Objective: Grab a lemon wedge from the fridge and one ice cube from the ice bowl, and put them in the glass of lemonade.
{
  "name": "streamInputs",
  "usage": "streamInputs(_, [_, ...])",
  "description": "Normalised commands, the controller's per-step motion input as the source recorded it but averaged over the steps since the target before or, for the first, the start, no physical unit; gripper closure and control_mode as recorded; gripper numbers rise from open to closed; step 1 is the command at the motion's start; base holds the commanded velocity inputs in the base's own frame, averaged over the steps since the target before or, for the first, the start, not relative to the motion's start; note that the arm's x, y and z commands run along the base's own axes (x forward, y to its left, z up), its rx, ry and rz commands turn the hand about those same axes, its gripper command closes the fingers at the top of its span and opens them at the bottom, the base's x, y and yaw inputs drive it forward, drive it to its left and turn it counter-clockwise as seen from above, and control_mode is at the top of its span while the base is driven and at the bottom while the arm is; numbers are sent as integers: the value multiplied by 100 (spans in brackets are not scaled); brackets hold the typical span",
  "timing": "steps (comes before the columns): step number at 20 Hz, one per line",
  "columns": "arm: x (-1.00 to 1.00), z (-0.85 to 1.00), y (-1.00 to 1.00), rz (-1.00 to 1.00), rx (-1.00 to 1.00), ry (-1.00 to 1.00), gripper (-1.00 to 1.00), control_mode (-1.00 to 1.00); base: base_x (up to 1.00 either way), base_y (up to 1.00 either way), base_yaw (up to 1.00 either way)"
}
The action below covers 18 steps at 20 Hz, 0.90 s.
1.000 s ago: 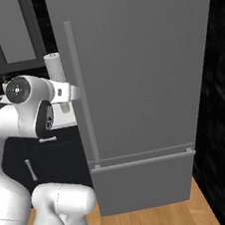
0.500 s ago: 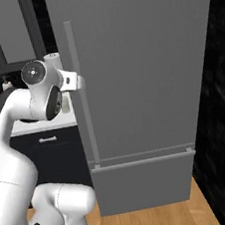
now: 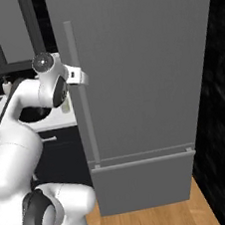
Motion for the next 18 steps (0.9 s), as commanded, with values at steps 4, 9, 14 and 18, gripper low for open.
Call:
streamInputs(4, [75,-28,0,0,0,1,-100,-100,0,0,0])
streamInputs(9, [65,-31,0,0,0,0,-100,-100,0,0,0])
streamInputs(14, [58,-24,0,0,0,0,-100,-100,0,0,0])
streamInputs(18, [56,-20,0,0,0,0,-100,-100,0,0,0])
